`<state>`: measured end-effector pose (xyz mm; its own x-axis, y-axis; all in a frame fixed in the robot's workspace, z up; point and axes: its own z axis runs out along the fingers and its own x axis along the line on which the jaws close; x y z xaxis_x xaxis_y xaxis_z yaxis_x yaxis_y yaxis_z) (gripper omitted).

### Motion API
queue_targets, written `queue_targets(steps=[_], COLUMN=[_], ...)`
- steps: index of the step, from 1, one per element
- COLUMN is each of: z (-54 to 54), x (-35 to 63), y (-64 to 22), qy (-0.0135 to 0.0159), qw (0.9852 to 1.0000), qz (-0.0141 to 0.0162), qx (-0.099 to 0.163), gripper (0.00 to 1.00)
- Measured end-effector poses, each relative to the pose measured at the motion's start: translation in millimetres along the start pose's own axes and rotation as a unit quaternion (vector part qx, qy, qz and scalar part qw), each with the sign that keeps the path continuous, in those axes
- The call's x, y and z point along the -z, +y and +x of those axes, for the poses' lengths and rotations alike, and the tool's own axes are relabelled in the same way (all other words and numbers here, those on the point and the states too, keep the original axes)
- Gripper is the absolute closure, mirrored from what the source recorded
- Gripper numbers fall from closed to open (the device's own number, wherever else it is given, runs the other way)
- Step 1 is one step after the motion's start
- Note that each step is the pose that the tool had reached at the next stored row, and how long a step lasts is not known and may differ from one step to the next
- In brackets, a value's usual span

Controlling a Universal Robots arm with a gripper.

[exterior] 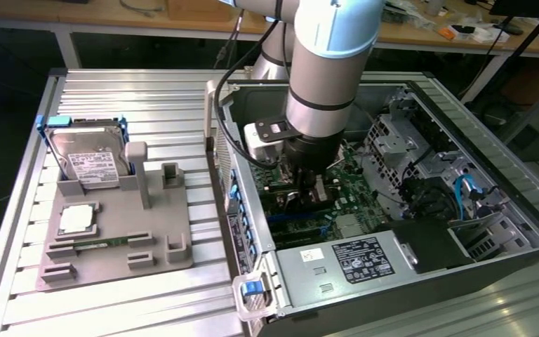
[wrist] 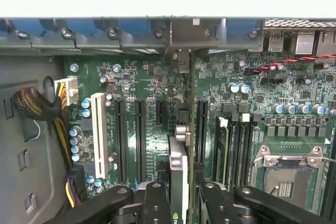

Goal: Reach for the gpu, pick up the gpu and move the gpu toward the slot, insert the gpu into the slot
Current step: 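Insert the gpu into the slot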

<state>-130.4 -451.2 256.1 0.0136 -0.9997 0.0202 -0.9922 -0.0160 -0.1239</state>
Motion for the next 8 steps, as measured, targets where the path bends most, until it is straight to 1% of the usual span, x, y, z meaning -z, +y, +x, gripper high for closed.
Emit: queue_targets(steps=[8], z=[0.1], x=[0.1], y=[0.2], qy=[0.0001], qw=[1.0], qz=[-0.0001], qx=[0.0], gripper=[0.73])
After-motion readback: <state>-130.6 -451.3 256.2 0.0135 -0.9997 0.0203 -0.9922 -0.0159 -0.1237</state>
